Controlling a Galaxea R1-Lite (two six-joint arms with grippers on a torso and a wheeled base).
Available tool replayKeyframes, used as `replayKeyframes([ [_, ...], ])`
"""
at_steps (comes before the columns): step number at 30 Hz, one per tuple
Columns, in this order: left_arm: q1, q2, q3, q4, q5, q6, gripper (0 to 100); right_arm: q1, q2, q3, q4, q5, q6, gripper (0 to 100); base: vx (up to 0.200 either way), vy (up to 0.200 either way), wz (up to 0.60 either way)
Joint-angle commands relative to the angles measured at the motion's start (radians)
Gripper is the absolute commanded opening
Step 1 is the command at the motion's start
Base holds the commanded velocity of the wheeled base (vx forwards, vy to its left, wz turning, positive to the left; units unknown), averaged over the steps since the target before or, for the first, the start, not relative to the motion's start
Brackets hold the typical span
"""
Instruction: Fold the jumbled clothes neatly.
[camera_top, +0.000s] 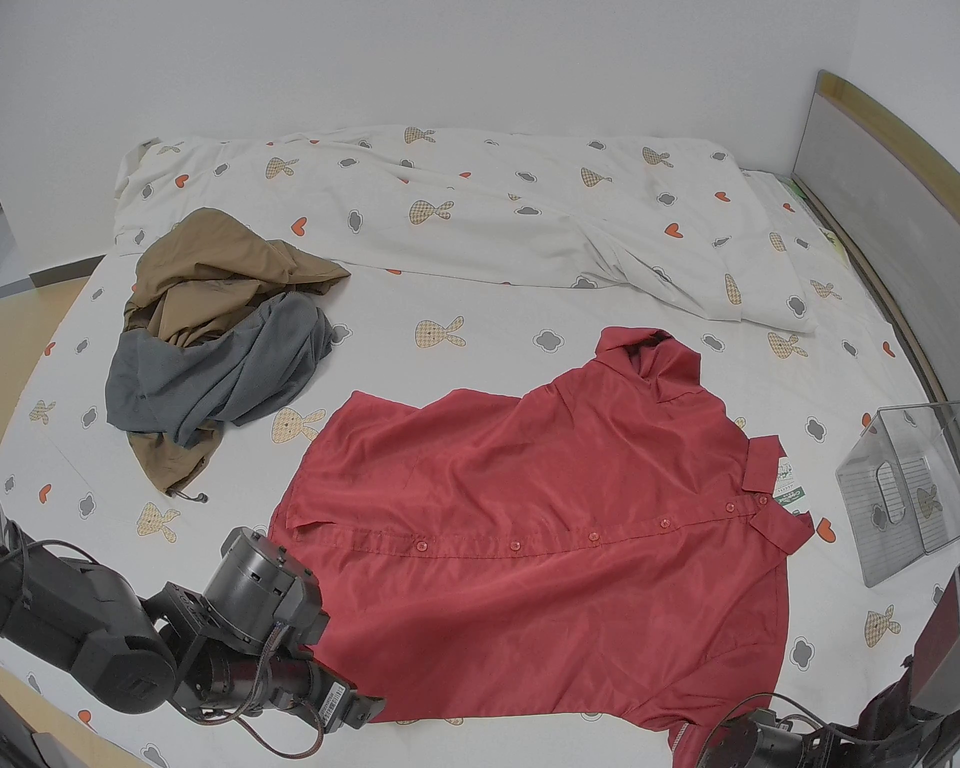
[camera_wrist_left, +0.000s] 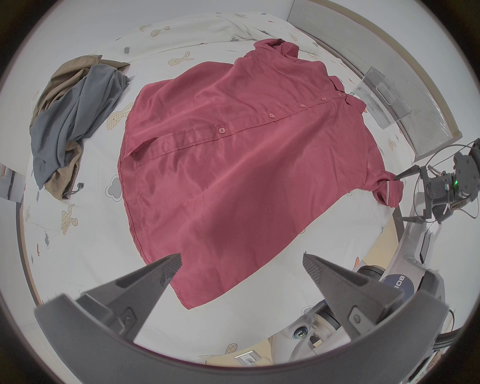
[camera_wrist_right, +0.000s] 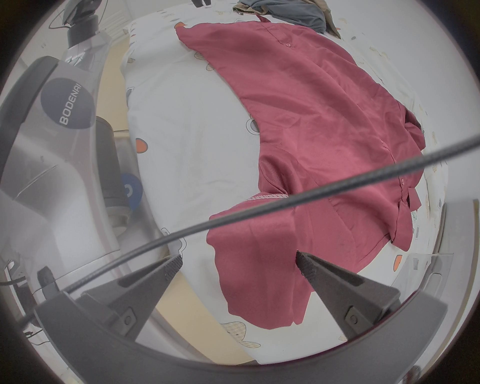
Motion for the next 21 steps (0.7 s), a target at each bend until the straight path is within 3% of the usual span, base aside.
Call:
replayKeyframes([
  [1, 0.002, 0.002, 0.000, -0.001, 0.000, 0.000, 100, -0.007, 0.066, 0.000, -0.022, -0.003, 0.000, 100, 0.000, 0.000, 0.00],
  [9, 0.004, 0.001, 0.000, -0.001, 0.000, 0.000, 100, -0.072, 0.158, 0.034, -0.179, -0.048, 0.021, 100, 0.000, 0.000, 0.00],
  [10, 0.010, 0.001, 0.000, -0.001, 0.000, 0.000, 100, -0.136, 0.145, 0.037, -0.202, -0.075, 0.012, 100, 0.000, 0.000, 0.00],
  [11, 0.010, 0.001, 0.000, -0.001, 0.000, 0.000, 100, -0.136, 0.145, 0.037, -0.202, -0.075, 0.012, 100, 0.000, 0.000, 0.00],
  [17, 0.010, 0.002, 0.000, -0.001, 0.000, 0.000, 100, -0.289, -0.017, 0.037, -0.202, -0.072, -0.122, 100, 0.000, 0.000, 0.00],
  [21, 0.010, 0.002, 0.000, -0.001, 0.000, 0.000, 100, -0.337, -0.102, 0.037, -0.202, -0.071, -0.146, 100, 0.000, 0.000, 0.00],
])
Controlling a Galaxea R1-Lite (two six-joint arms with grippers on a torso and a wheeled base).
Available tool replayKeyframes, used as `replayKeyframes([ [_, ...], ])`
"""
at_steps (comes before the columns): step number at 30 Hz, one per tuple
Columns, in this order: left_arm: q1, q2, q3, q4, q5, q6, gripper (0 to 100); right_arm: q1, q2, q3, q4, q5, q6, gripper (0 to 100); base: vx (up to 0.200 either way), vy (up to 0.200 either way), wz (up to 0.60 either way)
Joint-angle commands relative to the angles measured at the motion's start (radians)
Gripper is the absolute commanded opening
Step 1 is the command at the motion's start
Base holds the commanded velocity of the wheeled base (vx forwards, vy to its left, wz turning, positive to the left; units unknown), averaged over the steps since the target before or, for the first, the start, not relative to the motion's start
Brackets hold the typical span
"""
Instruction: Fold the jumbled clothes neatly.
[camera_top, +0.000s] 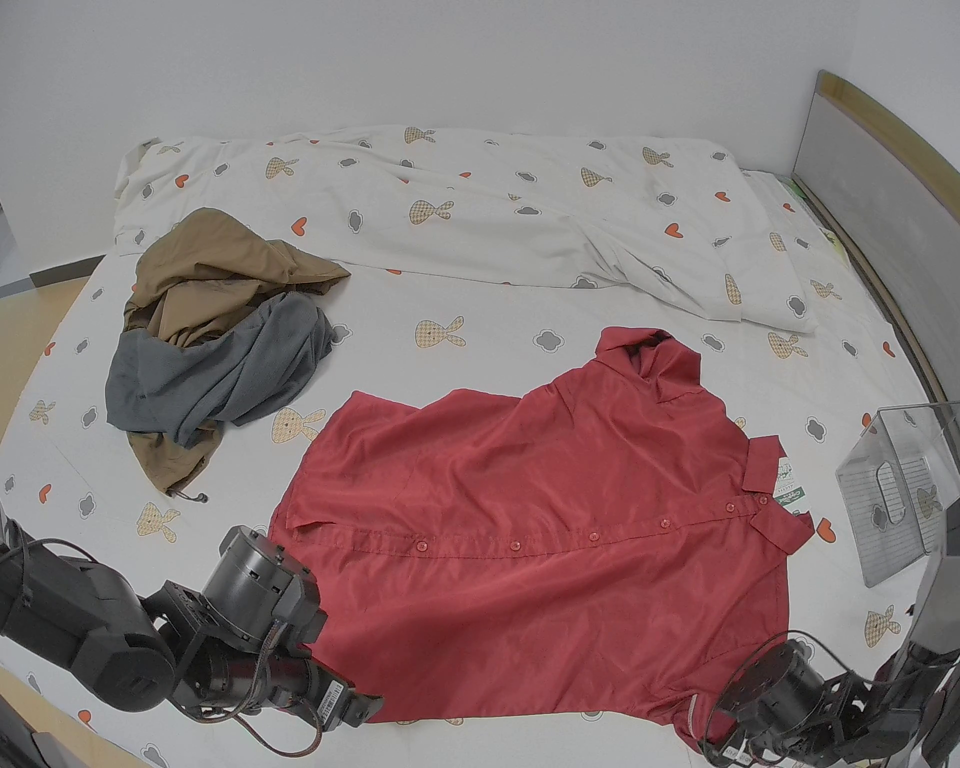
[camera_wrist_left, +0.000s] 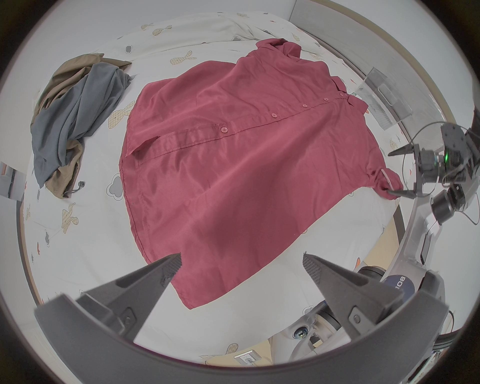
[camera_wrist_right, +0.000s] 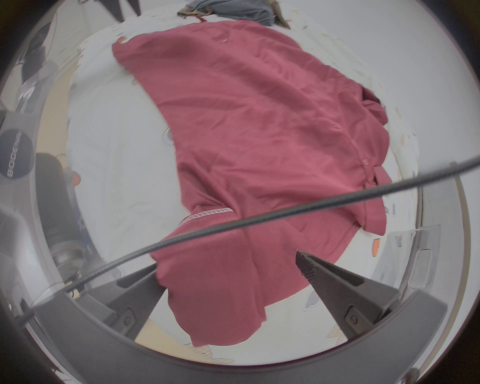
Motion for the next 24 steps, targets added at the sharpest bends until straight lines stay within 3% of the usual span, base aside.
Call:
replayKeyframes([
  [1, 0.001, 0.001, 0.000, -0.001, 0.000, 0.000, 100, -0.088, -0.149, 0.017, -0.003, -0.001, -0.037, 100, 0.000, 0.000, 0.00],
  [6, 0.001, 0.001, 0.000, -0.001, 0.000, 0.000, 100, -0.130, -0.169, 0.017, -0.003, -0.001, -0.042, 100, 0.000, 0.000, 0.00],
  [15, 0.001, 0.002, 0.001, -0.001, 0.000, 0.000, 100, -0.130, -0.160, 0.017, 0.026, -0.001, -0.040, 100, 0.000, 0.000, 0.00],
  [24, 0.000, 0.001, 0.001, -0.001, 0.000, 0.000, 100, -0.148, -0.317, 0.017, 0.193, -0.001, -0.040, 100, 0.000, 0.000, 0.00],
])
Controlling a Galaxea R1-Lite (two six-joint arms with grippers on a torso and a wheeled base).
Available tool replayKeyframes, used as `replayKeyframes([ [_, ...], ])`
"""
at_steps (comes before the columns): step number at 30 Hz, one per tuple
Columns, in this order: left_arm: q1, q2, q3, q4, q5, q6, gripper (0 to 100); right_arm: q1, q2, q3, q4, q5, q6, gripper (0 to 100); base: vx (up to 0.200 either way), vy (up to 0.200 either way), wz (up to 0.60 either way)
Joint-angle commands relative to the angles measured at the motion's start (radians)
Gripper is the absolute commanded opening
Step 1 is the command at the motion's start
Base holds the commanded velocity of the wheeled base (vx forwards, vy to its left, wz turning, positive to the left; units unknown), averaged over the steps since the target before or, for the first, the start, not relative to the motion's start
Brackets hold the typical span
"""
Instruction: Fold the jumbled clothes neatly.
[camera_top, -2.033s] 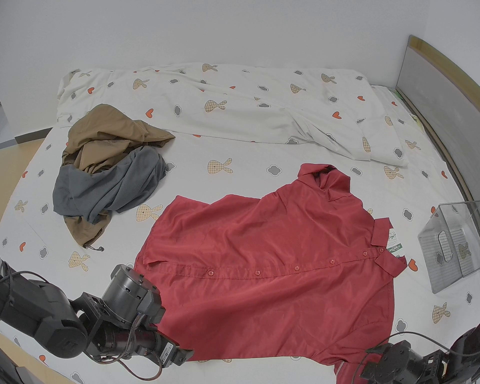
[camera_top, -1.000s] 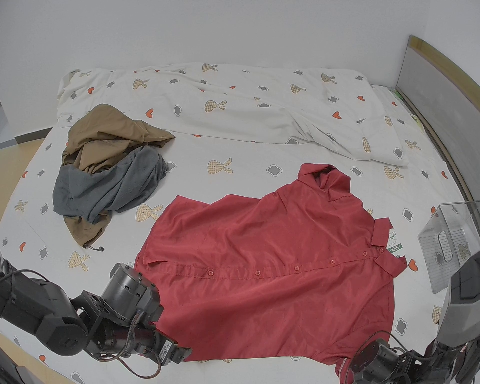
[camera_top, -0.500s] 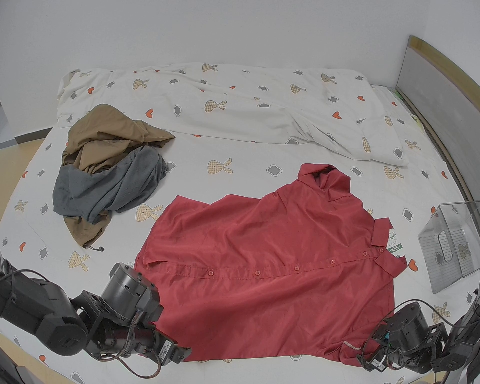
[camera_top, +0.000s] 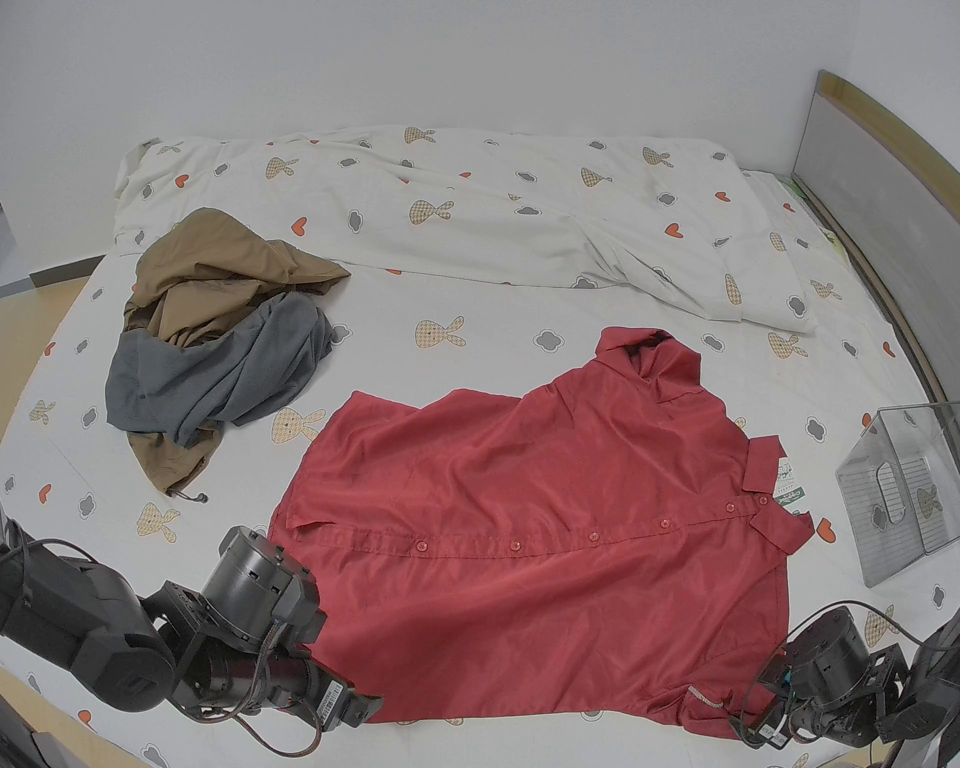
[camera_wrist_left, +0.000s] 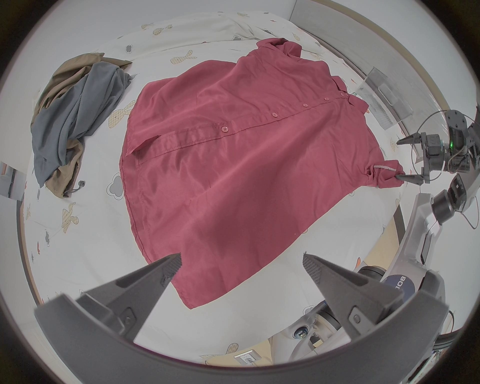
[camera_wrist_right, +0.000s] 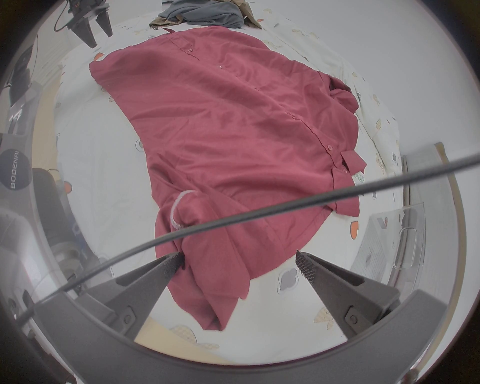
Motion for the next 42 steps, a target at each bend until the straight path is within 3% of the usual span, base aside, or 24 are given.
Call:
replayKeyframes([
  [1, -0.002, 0.002, 0.000, -0.002, 0.000, 0.000, 100, -0.025, -0.111, 0.018, 0.077, 0.000, 0.000, 100, 0.000, 0.000, 0.00],
  [21, -0.005, -0.001, 0.001, -0.002, 0.000, 0.001, 100, -0.039, 0.002, -0.022, 0.069, 0.004, 0.022, 100, 0.000, 0.000, 0.00],
  [33, -0.003, -0.006, 0.001, -0.001, 0.000, 0.000, 100, -0.033, 0.183, 0.018, -0.126, 0.004, 0.031, 100, 0.000, 0.000, 0.00],
  [34, -0.003, -0.006, 0.001, -0.001, 0.000, 0.000, 100, -0.033, 0.183, 0.018, -0.126, 0.004, 0.031, 0, 0.000, 0.000, 0.00],
  [42, -0.002, -0.006, 0.001, -0.001, 0.000, 0.000, 100, -0.028, 0.180, 0.018, -0.127, 0.011, 0.032, 0, 0.000, 0.000, 0.00],
])
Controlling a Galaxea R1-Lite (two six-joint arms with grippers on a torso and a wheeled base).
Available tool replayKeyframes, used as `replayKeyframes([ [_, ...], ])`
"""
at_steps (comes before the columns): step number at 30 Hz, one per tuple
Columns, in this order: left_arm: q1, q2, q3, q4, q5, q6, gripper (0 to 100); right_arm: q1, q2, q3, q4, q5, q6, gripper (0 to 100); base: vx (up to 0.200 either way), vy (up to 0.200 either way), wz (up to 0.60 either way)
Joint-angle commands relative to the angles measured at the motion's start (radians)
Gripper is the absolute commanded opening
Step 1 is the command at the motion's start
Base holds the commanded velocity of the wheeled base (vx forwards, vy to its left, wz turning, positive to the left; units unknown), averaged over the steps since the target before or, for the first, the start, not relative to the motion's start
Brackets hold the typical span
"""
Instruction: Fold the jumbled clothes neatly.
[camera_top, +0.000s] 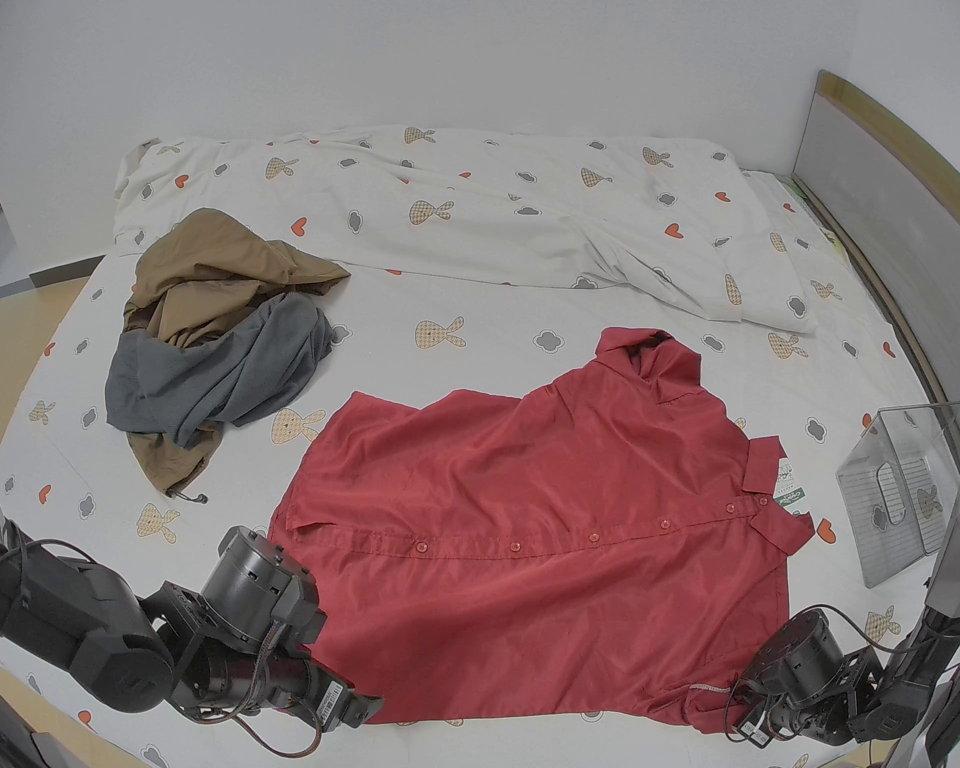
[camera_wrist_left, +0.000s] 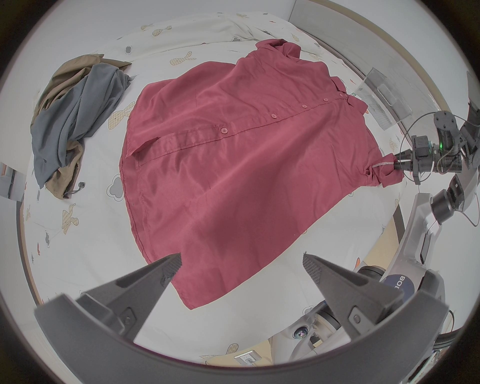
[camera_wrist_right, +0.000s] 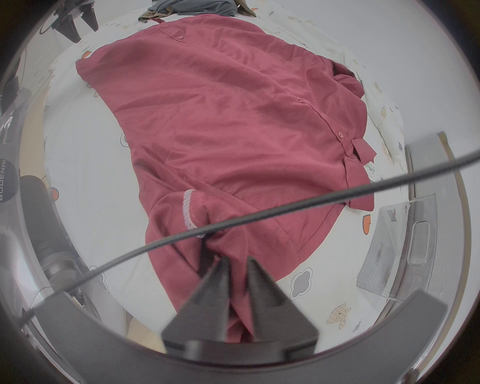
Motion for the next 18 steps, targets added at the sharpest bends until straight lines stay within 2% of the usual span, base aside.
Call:
replayKeyframes([
  [1, 0.000, -0.001, 0.000, 0.000, 0.000, 0.001, 100, 0.004, 0.008, 0.018, 0.000, 0.002, -0.001, 0, 0.000, 0.000, 0.00],
  [9, 0.001, -0.003, 0.000, -0.002, 0.003, 0.001, 100, -0.014, -0.095, 0.018, -0.010, 0.025, 0.002, 0, 0.000, 0.000, 0.00],
  [10, 0.001, 0.001, 0.000, -0.002, 0.012, 0.001, 100, -0.059, -0.180, 0.018, -0.014, 0.025, -0.007, 0, 0.000, 0.000, 0.00],
  [12, 0.001, 0.005, -0.003, -0.002, 0.017, 0.001, 100, -0.096, -0.252, 0.017, -0.014, 0.027, -0.010, 0, 0.000, 0.000, 0.00],
  [18, 0.001, 0.037, -0.014, -0.003, 0.032, 0.002, 100, -0.154, -0.387, 0.018, -0.004, 0.073, -0.010, 0, 0.000, 0.000, 0.00],
])
